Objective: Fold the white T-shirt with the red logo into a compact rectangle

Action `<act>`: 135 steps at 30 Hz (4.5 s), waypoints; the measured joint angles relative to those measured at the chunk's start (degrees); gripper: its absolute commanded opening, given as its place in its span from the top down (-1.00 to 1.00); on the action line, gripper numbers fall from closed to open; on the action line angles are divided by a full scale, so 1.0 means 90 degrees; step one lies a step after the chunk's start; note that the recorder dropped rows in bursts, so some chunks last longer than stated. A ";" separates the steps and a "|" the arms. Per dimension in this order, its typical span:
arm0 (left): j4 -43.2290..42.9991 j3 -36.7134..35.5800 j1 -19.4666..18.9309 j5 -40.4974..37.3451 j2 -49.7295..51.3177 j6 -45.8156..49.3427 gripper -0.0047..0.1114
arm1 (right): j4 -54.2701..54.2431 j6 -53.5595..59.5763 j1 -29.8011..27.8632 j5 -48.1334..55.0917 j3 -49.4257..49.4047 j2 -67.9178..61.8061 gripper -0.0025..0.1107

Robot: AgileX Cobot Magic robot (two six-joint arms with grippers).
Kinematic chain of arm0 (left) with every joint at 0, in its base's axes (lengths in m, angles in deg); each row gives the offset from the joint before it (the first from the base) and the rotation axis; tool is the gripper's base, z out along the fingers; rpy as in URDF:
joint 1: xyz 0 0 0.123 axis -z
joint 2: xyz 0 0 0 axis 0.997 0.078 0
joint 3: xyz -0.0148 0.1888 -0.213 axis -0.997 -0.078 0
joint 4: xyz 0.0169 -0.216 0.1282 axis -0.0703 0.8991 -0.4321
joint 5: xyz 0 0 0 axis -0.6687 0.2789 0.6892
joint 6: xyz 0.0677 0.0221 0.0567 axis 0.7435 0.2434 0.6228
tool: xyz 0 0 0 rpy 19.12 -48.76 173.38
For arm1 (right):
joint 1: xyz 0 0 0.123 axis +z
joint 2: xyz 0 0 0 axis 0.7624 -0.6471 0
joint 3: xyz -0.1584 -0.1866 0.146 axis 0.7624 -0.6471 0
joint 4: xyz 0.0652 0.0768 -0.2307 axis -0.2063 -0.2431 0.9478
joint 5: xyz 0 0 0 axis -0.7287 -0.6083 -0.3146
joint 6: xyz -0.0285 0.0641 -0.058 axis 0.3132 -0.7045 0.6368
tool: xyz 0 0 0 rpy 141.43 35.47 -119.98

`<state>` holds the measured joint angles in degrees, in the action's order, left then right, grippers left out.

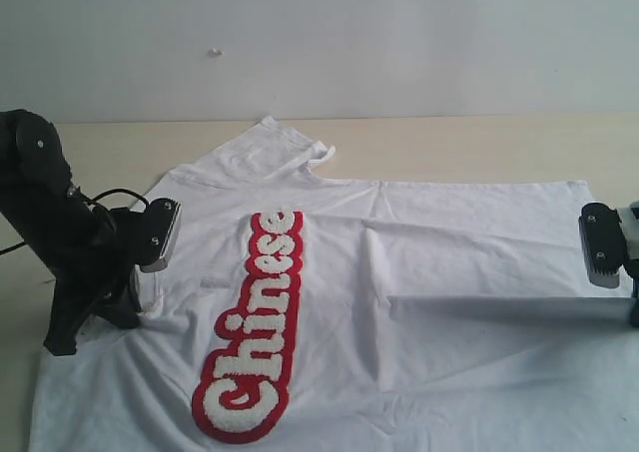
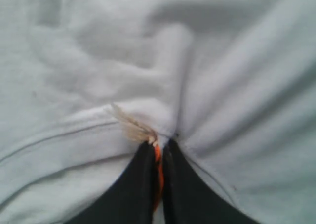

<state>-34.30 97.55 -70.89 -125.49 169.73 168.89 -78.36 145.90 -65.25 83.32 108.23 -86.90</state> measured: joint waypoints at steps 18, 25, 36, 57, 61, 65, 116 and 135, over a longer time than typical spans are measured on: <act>-0.0147 0.0124 -0.0077 0.0401 -0.1881 -0.0837 0.91 | -0.0425 -0.0049 -0.0011 -0.0063 -0.0065 0.1895 0.96; -0.0379 0.0124 -0.0077 0.0068 -0.2308 -0.1010 0.91 | -0.0425 -0.0049 -0.0011 0.0246 -0.0065 0.2082 0.96; -0.0763 0.0124 -0.0077 0.0223 -0.3146 -0.1467 0.91 | -0.0573 -0.0399 -0.0011 0.0541 0.0116 0.2883 0.96; -0.1772 0.0124 -0.0077 -0.0097 -0.5503 -0.3058 0.91 | -0.1261 -0.0701 0.0001 0.1693 0.0928 0.5012 0.96; -0.1496 0.0124 -0.0077 -0.0135 -0.5828 -0.3084 0.91 | -0.1286 -0.0801 0.0117 0.1711 0.0928 0.5242 0.96; -0.1326 0.0124 0.0062 -0.0316 -0.6230 -0.3097 0.91 | -0.1393 -0.0994 0.0219 0.1826 0.0928 0.5544 0.96; -0.2893 -0.2362 0.1002 -0.0054 -0.6562 -0.6557 0.92 | 0.0767 -0.6249 0.2765 0.1534 -0.1190 0.5311 0.96; -0.4101 -0.2309 -0.0762 0.5113 -0.1787 -0.7933 0.60 | 0.4948 -1.0690 0.2252 -0.1539 -0.0515 0.0822 0.36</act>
<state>-71.21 76.76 -77.75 -79.48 153.65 97.50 -33.82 49.69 -44.99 69.47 103.60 -79.50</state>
